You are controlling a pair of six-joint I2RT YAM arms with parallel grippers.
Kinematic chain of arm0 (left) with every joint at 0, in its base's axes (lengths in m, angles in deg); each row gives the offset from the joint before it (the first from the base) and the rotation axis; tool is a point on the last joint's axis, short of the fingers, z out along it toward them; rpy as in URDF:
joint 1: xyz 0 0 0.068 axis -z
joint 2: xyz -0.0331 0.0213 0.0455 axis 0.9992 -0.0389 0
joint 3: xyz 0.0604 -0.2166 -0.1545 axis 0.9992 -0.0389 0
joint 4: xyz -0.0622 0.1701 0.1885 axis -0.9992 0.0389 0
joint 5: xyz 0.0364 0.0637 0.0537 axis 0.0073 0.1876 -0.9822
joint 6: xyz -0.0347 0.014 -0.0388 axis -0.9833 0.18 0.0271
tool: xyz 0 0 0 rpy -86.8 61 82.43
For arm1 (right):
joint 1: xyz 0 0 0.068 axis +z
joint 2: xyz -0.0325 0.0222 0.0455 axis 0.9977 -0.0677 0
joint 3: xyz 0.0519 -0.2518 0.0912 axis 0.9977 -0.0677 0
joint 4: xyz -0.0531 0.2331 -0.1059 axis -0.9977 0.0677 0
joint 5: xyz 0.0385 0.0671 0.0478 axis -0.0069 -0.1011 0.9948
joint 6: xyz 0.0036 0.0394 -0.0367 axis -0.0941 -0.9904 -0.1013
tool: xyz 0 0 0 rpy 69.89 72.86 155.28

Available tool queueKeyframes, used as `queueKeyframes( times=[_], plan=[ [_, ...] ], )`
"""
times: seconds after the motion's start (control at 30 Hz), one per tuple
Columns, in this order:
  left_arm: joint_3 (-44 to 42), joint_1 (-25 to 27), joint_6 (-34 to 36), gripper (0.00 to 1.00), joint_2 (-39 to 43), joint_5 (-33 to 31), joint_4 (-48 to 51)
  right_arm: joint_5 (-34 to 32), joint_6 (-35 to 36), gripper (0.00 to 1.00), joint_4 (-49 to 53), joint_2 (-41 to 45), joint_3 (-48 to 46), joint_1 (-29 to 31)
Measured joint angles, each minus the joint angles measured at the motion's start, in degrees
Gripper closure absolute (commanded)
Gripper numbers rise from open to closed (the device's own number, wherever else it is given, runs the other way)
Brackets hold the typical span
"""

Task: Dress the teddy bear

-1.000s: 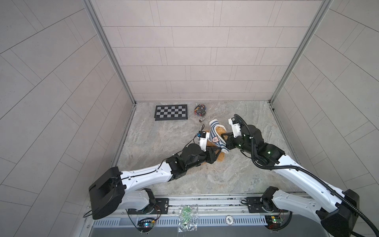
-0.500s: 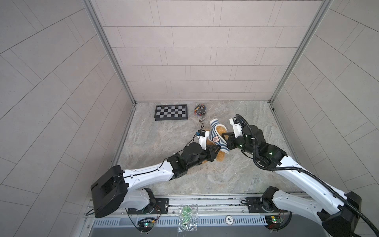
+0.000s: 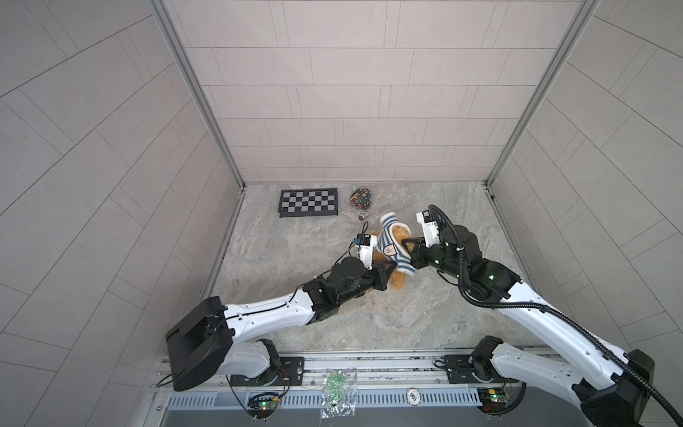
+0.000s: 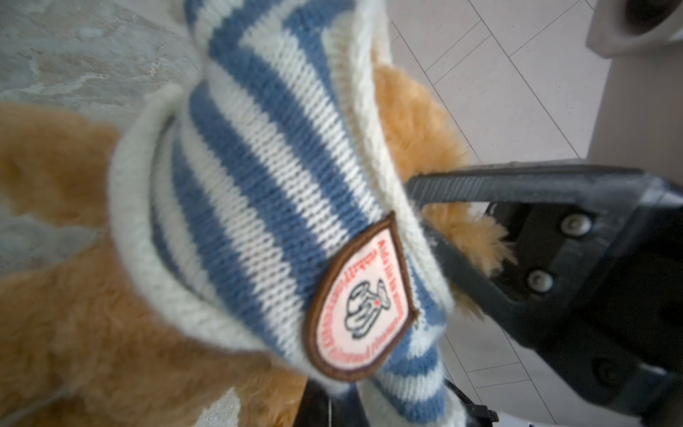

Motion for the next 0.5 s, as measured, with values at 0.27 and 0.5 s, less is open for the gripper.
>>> queueKeyframes(
  times=[0.27, 0.5],
  plan=[
    [-7.41, -2.78, -4.11, 1.00, 3.82, -1.86, -0.17, 4.66, 0.48, 1.00, 0.85, 0.55, 0.00, -2.19],
    [-6.10, -3.37, -2.84, 0.81, 3.85, 1.79, 0.63, 9.29, 2.45, 1.00, -0.07, 0.28, 0.00, -2.51]
  ],
)
